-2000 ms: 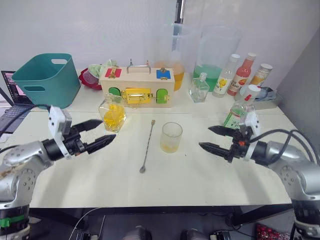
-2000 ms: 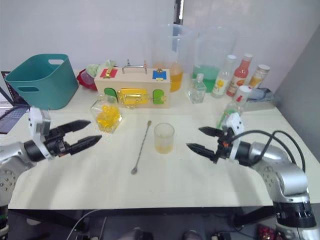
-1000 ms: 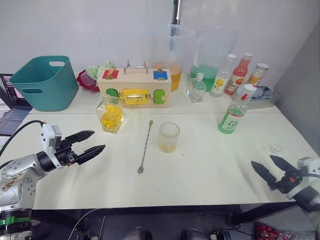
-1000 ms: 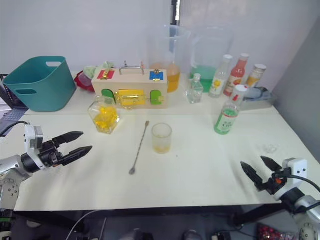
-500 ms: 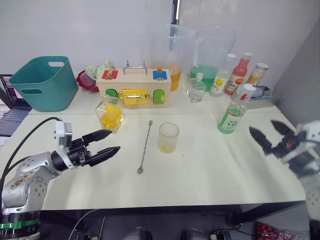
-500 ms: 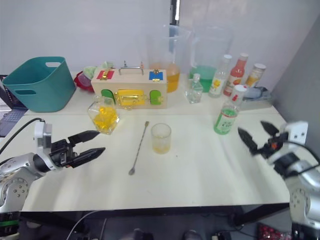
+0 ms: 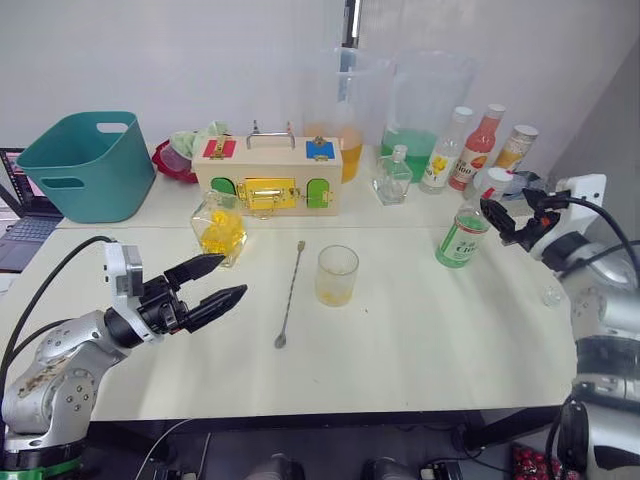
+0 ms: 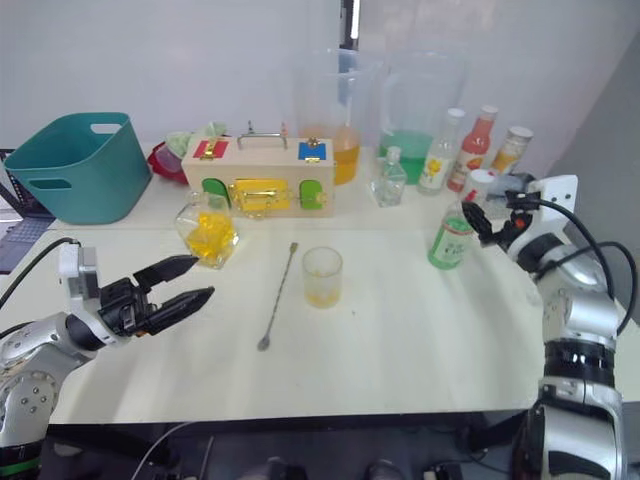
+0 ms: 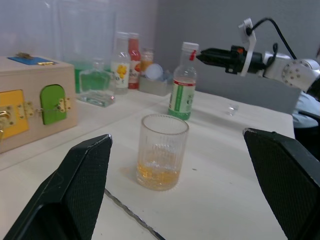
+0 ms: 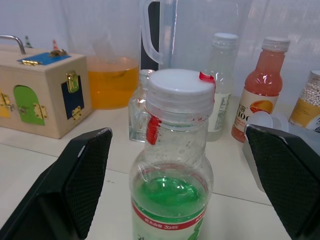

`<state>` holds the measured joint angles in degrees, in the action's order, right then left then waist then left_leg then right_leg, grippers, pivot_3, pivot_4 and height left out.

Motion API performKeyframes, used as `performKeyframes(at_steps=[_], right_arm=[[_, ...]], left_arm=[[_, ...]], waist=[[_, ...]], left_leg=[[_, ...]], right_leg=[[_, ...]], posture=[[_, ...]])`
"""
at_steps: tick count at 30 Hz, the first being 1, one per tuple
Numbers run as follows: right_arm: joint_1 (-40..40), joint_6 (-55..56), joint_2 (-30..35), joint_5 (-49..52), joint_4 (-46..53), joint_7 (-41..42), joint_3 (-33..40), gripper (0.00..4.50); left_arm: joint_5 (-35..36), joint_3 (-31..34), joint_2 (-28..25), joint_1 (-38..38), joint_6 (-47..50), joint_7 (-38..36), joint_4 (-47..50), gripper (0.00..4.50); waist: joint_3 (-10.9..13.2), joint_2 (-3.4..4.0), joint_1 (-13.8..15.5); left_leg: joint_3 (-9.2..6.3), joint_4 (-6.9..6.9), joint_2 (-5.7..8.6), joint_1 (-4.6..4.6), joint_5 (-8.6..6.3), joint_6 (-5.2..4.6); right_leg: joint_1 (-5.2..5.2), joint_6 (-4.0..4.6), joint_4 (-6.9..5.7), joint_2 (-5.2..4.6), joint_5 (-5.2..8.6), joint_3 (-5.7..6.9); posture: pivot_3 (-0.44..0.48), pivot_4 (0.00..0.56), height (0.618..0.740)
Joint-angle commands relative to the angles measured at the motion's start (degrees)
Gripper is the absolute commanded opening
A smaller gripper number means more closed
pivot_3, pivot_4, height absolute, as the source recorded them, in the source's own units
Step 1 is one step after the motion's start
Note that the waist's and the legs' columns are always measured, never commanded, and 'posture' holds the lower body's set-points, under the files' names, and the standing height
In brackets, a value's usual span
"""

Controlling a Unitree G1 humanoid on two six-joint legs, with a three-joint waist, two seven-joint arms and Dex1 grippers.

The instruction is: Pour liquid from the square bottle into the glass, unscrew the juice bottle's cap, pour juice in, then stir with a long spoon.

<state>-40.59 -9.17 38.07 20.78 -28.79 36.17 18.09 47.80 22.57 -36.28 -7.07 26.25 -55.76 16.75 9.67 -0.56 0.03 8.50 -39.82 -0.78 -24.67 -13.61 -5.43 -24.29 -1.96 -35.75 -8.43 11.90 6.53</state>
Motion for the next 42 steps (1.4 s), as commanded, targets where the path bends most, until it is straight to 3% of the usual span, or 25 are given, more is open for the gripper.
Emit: performKeyframes(at_steps=[1,6,16,25,31,42], right_arm=[[-3.92,4.29,0.73,-1.92,-5.68,1.02,-0.43,4.50],[-10.17,7.64,0.24,-4.41,-15.79,0.80,-2.02,4.50],[-17.27,12.52,-2.31,-4.79,-27.90,2.16,-1.44,1.38],[-16.41,11.10,-1.28,-2.86,-25.20,6.09,0.21,1.24],[-10.54,2.01,-0.96,3.24,-8.74,10.35,1.73,1.23],[13.49,-20.72,-5.81,21.24,43.54,2.61,2.06,1.19]], left_arm=[[1.20,1.64,0.35,1.01,-1.04,1.37,2.80,4.44],[0.89,2.21,0.79,2.59,-1.73,3.40,4.52,4.44],[-0.35,0.60,1.27,2.60,-3.72,3.84,3.55,4.50],[-0.58,-0.14,1.45,2.55,-4.08,2.84,3.53,4.50],[-0.03,-1.59,0.74,0.87,-3.02,0.70,2.28,4.50],[0.50,-7.00,-0.14,-9.72,-0.10,-4.86,-6.31,4.50]], waist=[[0.00,0.00,-0.11],[0.00,0.01,-0.64],[0.00,0.01,-0.76],[0.01,0.02,-0.98],[0.05,0.09,-0.83],[0.08,0.16,-0.25]], left_leg=[[0.02,0.00,0.00,0.00,0.02,-0.03],[0.03,0.01,0.00,0.00,0.02,-0.01],[0.03,0.04,-0.01,0.01,-0.02,0.09],[0.03,0.07,-0.01,0.01,-0.02,0.13],[0.03,0.10,-0.01,-0.01,-0.02,0.12],[-0.04,0.15,-0.03,-0.01,-0.07,0.21]], right_leg=[[-0.01,0.00,-0.01,0.00,0.00,0.00],[-0.01,0.00,0.00,0.00,0.00,-0.01],[0.00,0.00,-0.02,0.01,0.00,0.03],[-0.02,0.00,-0.02,0.01,0.00,0.02],[-0.03,0.00,-0.02,-0.01,0.00,0.02],[-0.08,0.00,-0.06,-0.02,0.00,0.08]], posture=[[0.000,0.150,0.733],[0.000,0.150,0.733],[0.000,0.150,0.733],[0.000,0.150,0.733],[0.000,0.150,0.733],[0.000,0.150,0.733]])
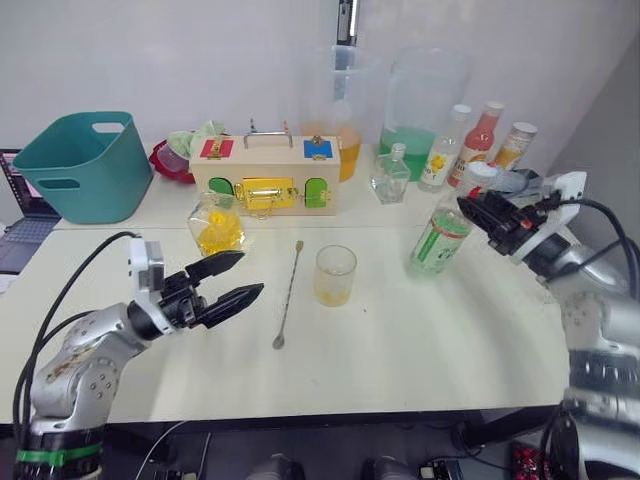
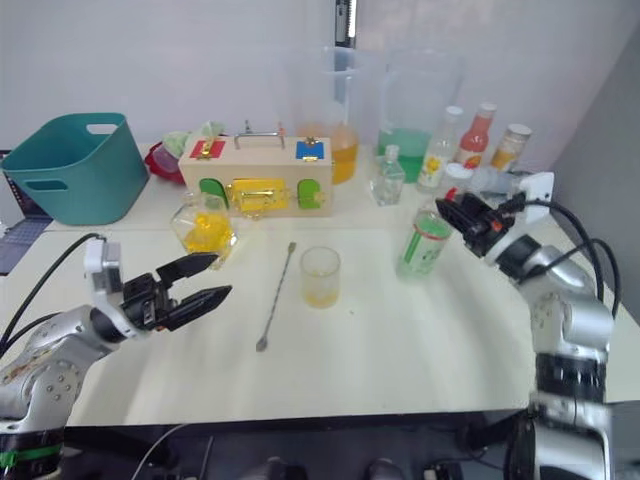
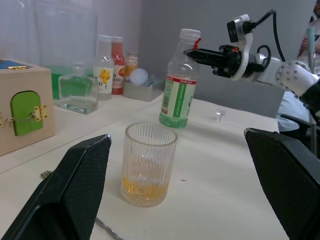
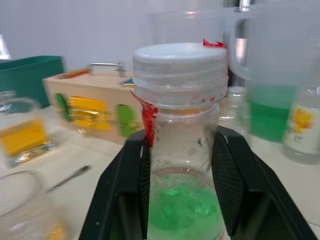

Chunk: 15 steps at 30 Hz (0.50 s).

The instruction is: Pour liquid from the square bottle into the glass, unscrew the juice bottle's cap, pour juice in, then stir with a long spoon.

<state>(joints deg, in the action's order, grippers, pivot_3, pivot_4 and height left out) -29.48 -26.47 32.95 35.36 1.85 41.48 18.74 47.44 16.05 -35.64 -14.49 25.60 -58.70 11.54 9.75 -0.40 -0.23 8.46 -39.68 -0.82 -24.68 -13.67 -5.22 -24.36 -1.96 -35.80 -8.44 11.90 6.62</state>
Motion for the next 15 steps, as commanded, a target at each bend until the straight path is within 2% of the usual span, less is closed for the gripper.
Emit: performKeyframes(at_steps=[1,4,6,10,15], right_arm=[[4.09,-5.03,-1.35,8.85,16.68,-3.68,1.38,1.19],[9.14,-8.95,-3.44,14.49,28.00,-6.57,-1.34,1.18],[10.82,-10.27,-4.08,16.38,31.77,-8.12,-2.67,1.18],[12.93,-9.97,-5.97,13.62,35.11,-9.57,-9.62,1.18],[16.42,-6.25,-6.79,7.50,34.69,-8.29,-15.59,1.18]], left_arm=[[0.26,-1.02,-1.08,-2.92,0.55,-2.76,-1.71,4.50],[0.00,-2.53,-1.99,-4.75,1.74,-5.58,-3.48,4.50],[0.09,-3.00,-2.26,-5.19,2.07,-6.50,-3.98,4.50],[-0.20,-3.51,-3.00,-5.43,2.84,-7.84,-4.09,4.50],[-0.31,-2.98,-3.64,-3.84,2.87,-8.57,-3.35,4.50]], waist=[[0.00,0.00,0.03],[0.00,0.00,0.07],[0.00,0.00,0.09],[0.00,-0.04,0.20],[0.00,-0.04,0.68]], left_leg=[[0.00,0.00,0.00,-0.02,0.01,-0.01],[0.01,0.00,0.01,-0.03,0.00,0.00],[0.00,0.00,0.01,-0.02,-0.02,0.03],[0.00,-0.03,0.01,-0.02,-0.08,0.14],[0.01,-0.04,0.03,-0.03,-0.09,0.14]], right_leg=[[-0.01,0.00,0.03,0.00,0.00,-0.01],[-0.02,0.00,0.04,0.00,0.00,-0.01],[-0.02,0.00,0.04,0.02,0.00,-0.01],[0.00,-0.01,0.08,0.02,0.01,-0.01],[-0.01,-0.02,0.11,0.02,0.02,-0.02]], posture=[[0.000,0.150,0.733],[0.000,0.150,0.733],[0.000,0.150,0.733],[0.000,0.150,0.733],[0.000,0.150,0.733]])
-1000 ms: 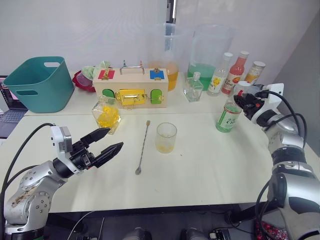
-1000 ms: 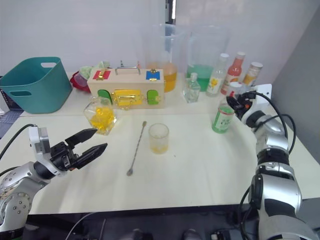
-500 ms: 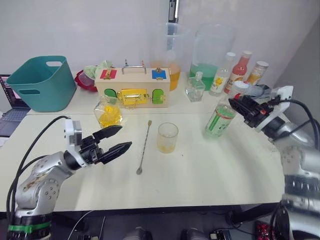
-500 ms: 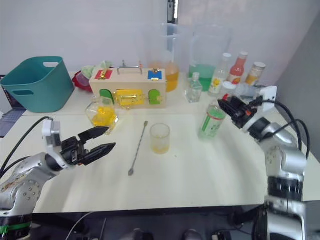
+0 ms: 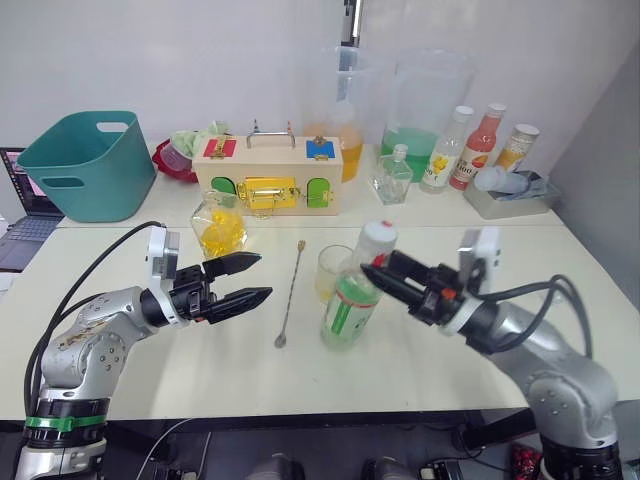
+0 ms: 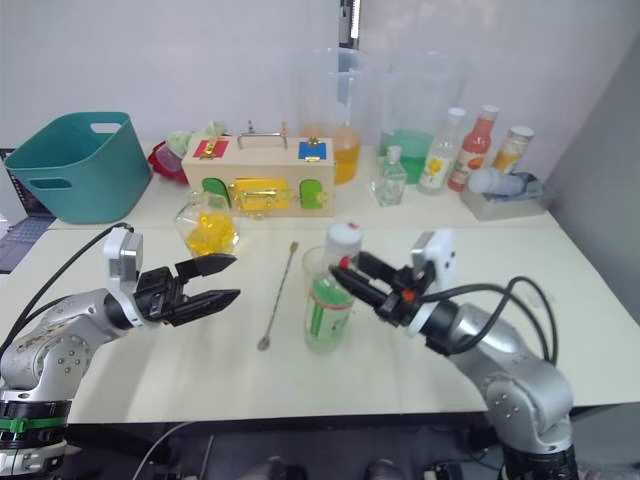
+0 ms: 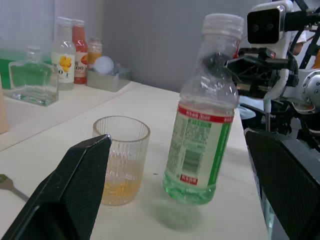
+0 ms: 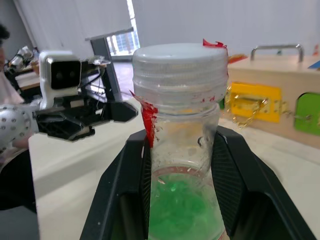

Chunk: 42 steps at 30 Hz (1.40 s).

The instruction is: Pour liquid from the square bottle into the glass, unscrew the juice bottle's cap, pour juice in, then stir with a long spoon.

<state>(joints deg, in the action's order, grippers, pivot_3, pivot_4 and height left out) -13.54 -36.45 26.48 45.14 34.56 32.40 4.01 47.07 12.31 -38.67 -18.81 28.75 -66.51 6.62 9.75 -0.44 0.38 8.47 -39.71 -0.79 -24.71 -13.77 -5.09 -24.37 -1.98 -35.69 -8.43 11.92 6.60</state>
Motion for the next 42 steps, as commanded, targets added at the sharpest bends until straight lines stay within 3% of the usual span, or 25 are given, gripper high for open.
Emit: performKeyframes(at_steps=[1,9,11,17,18,21,24,31,35,42], right_arm=[[0.62,4.14,-0.44,-2.65,1.89,0.80,-1.10,1.18],[6.71,10.91,1.80,-9.90,1.14,6.13,-5.63,1.18],[6.75,11.44,1.81,-9.67,0.47,6.75,-5.54,2.25],[4.80,11.02,2.19,-7.88,-0.78,8.17,-4.15,4.31],[4.16,10.66,2.96,-7.14,-1.52,8.99,-3.31,4.47],[0.50,7.31,9.53,-0.14,-9.40,19.75,1.76,4.47],[-6.95,5.63,16.49,2.31,-17.21,34.19,0.86,4.47],[-27.52,16.35,15.77,-9.68,-40.37,53.66,-9.13,4.47],[-33.66,19.66,12.83,-11.65,-47.35,59.64,-13.65,4.47],[-39.40,22.24,10.96,-7.74,-51.45,60.10,-21.36,4.47]], left_arm=[[0.06,0.80,-0.65,0.56,-0.29,-0.79,1.58,4.50],[0.57,2.16,-2.05,3.33,0.16,-0.55,3.36,4.50],[0.64,2.33,-2.42,3.61,0.09,-0.64,3.31,4.50],[0.71,2.70,-2.84,3.85,-0.03,-0.65,3.22,4.50],[0.71,2.93,-2.84,4.02,-0.06,-0.45,3.41,4.50],[1.42,4.42,-3.02,5.17,0.27,0.02,3.89,4.50],[0.85,5.11,-3.79,6.40,0.00,-0.18,4.16,4.50],[2.88,7.99,-3.85,10.88,1.18,1.83,8.97,4.50],[4.98,9.75,-4.28,14.25,2.51,3.34,13.42,4.50],[7.33,12.38,-5.25,18.51,4.14,5.95,19.68,4.50]], waist=[[0.00,0.00,0.09],[-0.02,-0.05,0.26],[-0.02,-0.05,0.28],[-0.03,-0.07,0.27],[-0.03,-0.07,0.26],[-0.02,-0.08,0.30],[0.01,-0.06,0.20],[0.01,-0.08,-0.47],[0.01,-0.08,-0.36],[0.01,-0.07,-0.53]], left_leg=[[0.00,0.00,0.01,-0.01,0.00,0.00],[0.00,0.00,0.00,0.00,-0.01,0.01],[-0.02,-0.01,0.00,0.00,-0.01,0.02],[-0.05,-0.01,0.00,0.00,-0.01,0.03],[-0.05,-0.01,0.00,0.00,-0.01,0.03],[-0.05,-0.02,0.01,0.00,-0.01,0.02],[-0.06,-0.05,0.00,0.00,-0.03,-0.03],[-0.11,-0.03,-0.06,0.00,-0.05,-0.09],[-0.13,-0.04,-0.06,-0.01,0.11,-0.39],[-0.15,-0.01,-0.04,-0.02,-0.06,-0.05]], right_leg=[[-0.01,0.00,0.01,0.00,0.00,-0.01],[0.01,-0.05,0.02,0.01,0.06,-0.01],[0.01,-0.05,0.02,0.01,0.06,0.00],[-0.01,-0.03,0.01,-0.01,0.06,-0.01],[-0.01,-0.03,0.01,0.00,0.06,-0.01],[0.02,-0.02,0.03,-0.01,0.05,-0.01],[0.04,-0.01,0.14,-0.01,0.05,0.01],[0.03,0.07,0.16,-0.01,0.06,0.11],[0.05,0.06,0.06,-0.04,0.06,0.18],[0.05,0.07,0.16,-0.15,0.05,0.22]], posture=[[0.000,0.150,0.733],[0.000,0.150,0.733],[0.000,0.150,0.733],[0.000,0.150,0.733],[0.000,0.150,0.733],[0.000,0.150,0.733],[0.000,0.150,0.733],[0.000,0.150,0.733],[0.000,0.150,0.733],[0.000,0.150,0.733]])
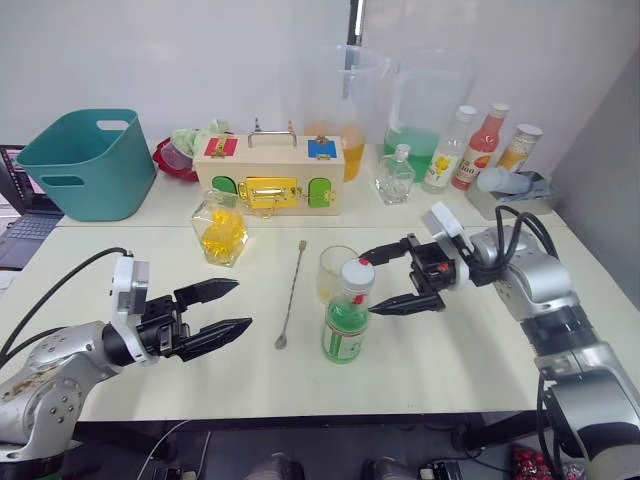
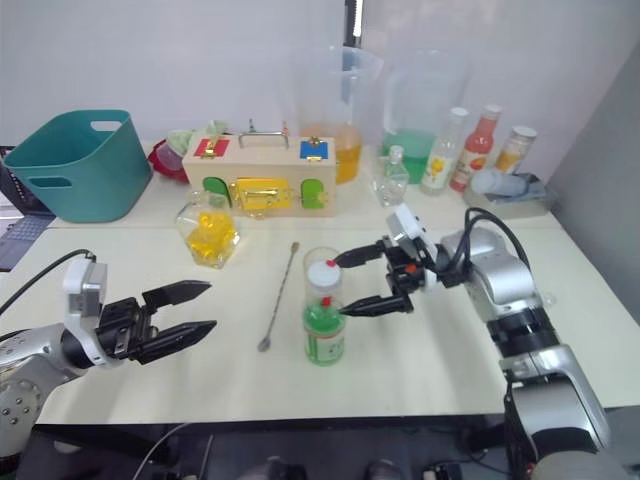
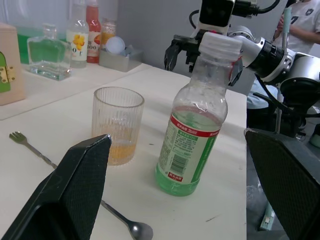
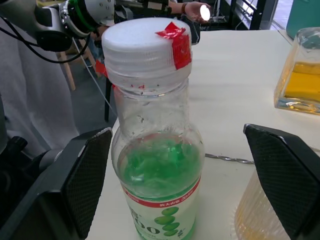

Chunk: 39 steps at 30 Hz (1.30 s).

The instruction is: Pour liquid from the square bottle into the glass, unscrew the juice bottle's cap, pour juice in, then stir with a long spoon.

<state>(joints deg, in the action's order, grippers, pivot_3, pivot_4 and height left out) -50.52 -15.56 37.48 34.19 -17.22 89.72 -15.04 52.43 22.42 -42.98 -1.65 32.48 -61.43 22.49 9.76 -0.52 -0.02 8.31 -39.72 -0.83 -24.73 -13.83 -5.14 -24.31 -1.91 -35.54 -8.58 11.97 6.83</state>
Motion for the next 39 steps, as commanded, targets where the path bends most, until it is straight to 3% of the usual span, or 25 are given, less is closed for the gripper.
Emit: performKeyframes(at_steps=[1,6,7,13,16,19,23,31,36,39], right_arm=[[-3.06,1.01,0.33,4.72,0.50,2.78,-3.72,4.47],[-4.99,1.76,2.16,9.61,0.97,2.78,-10.40,4.47],[-5.27,1.85,2.13,10.31,0.84,2.78,-11.34,3.96],[-5.77,1.33,2.60,13.43,0.81,2.78,-13.07,1.91],[-4.62,0.86,3.25,13.23,1.74,2.78,-11.53,1.35],[-1.87,-0.59,4.02,12.56,5.30,2.00,-7.29,1.35],[3.81,-5.03,5.28,13.07,13.82,-5.33,0.88,1.35],[22.78,-16.78,4.61,14.79,43.78,-38.51,16.28,1.34],[28.71,-22.04,2.69,11.68,54.39,-52.86,18.37,1.34],[33.80,-27.76,-2.92,10.81,62.27,-70.00,19.67,1.34]], left_arm=[[1.90,2.46,-1.06,1.99,0.40,1.04,4.36,4.50],[1.84,2.64,-1.39,3.66,0.44,2.58,6.42,4.50],[1.93,2.80,-1.47,3.83,0.41,2.95,6.67,4.50],[1.18,3.19,-1.59,4.53,-0.49,4.07,6.94,4.50],[1.02,2.51,-1.48,4.49,-0.71,4.12,6.83,4.50],[1.00,1.06,-1.28,3.39,-0.68,3.92,6.30,4.50],[0.90,-1.23,-0.95,0.72,-0.52,3.41,4.86,4.50],[-1.79,-9.32,0.46,-9.28,-0.95,-1.01,-3.40,4.50],[-3.71,-13.23,1.59,-14.44,-1.16,-3.68,-7.64,4.50],[-5.02,-16.35,2.80,-19.73,-0.95,-6.56,-11.72,4.50]], waist=[[0.00,0.00,-0.14],[0.01,0.01,-0.06],[0.01,0.01,-0.06],[0.01,0.01,-0.07],[0.01,0.01,-0.04],[0.01,0.01,0.25],[0.01,0.01,0.78],[0.00,0.00,1.18],[0.00,0.00,0.90],[-0.01,-0.02,1.41]], left_leg=[[-0.02,0.00,0.00,0.00,0.01,0.02],[-0.04,0.00,0.00,0.00,-0.01,0.07],[-0.04,0.00,0.01,0.00,-0.02,0.09],[-0.03,0.02,0.00,0.00,-0.03,0.13],[-0.03,0.03,0.01,-0.02,-0.03,0.13],[-0.03,0.02,0.01,-0.02,-0.04,0.13],[-0.02,0.02,0.01,-0.06,-0.04,0.14],[0.01,0.06,0.01,-0.09,-0.05,0.20],[0.05,0.06,0.01,-0.10,-0.03,0.23],[0.03,0.02,0.00,-0.11,-0.02,0.24]], right_leg=[[-0.01,0.00,-0.02,0.00,0.00,0.01],[-0.02,0.01,-0.02,-0.01,0.00,0.02],[-0.02,0.01,-0.01,-0.04,0.00,0.02],[-0.06,0.03,-0.03,-0.05,-0.01,0.03],[-0.08,0.03,-0.02,-0.05,-0.01,0.04],[-0.06,0.03,-0.01,-0.06,-0.01,0.06],[-0.07,0.03,0.03,-0.06,-0.03,0.06],[-0.11,0.03,0.01,-0.10,-0.03,0.07],[-0.13,0.03,-0.02,0.01,-0.03,0.04],[-0.10,0.02,-0.03,0.08,0.00,0.08]], posture=[[0.000,0.150,0.733],[0.000,0.150,0.733],[0.000,0.150,0.733],[0.000,0.150,0.733],[0.000,0.150,0.733],[0.000,0.150,0.733],[0.000,0.150,0.733],[0.000,0.150,0.733],[0.000,0.150,0.733],[0.000,0.150,0.733]])
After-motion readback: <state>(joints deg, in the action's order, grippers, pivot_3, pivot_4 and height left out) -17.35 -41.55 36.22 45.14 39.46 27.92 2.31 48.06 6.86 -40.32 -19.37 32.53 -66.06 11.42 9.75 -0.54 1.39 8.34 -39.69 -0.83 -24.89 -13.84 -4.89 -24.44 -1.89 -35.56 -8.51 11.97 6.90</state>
